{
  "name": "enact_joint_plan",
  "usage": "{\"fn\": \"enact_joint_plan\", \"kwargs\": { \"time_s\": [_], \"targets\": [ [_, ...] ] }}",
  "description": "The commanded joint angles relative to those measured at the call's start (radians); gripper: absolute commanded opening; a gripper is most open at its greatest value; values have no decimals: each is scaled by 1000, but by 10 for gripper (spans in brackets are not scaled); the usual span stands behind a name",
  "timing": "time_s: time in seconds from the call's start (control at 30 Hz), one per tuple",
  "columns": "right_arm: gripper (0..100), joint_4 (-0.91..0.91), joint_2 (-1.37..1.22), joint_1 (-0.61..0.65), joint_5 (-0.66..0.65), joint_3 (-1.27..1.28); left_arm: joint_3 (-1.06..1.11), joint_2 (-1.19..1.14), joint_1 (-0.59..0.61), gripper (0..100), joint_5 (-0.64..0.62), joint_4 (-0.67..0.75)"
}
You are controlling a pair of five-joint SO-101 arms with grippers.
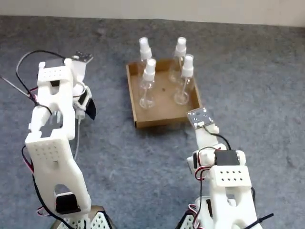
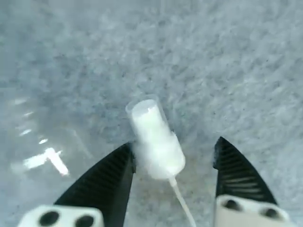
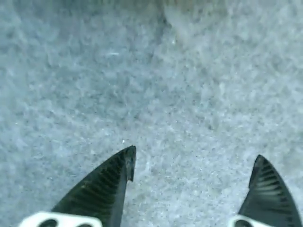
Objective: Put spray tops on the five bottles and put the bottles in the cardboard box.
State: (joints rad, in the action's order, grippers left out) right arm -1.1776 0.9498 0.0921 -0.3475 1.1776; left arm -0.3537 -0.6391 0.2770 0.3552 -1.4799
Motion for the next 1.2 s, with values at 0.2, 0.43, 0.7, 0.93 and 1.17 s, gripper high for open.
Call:
{"fn": "enact_joint_plan", "kwargs": {
  "time_s": [0.2,0.43,0.7,0.93,1.17],
  "targets": [
    [317,18,18,-8,-12,-2,-117,79,-51,210,6,-80],
    [317,18,18,-8,-12,-2,-165,329,13,239,6,-186],
    [317,18,18,-8,-12,-2,-76,191,107,239,14,-101],
    [317,18,18,-8,-12,-2,-74,39,96,235,8,8],
    [317,18,18,-8,-12,-2,-76,-61,143,221,11,26]
  ]
}}
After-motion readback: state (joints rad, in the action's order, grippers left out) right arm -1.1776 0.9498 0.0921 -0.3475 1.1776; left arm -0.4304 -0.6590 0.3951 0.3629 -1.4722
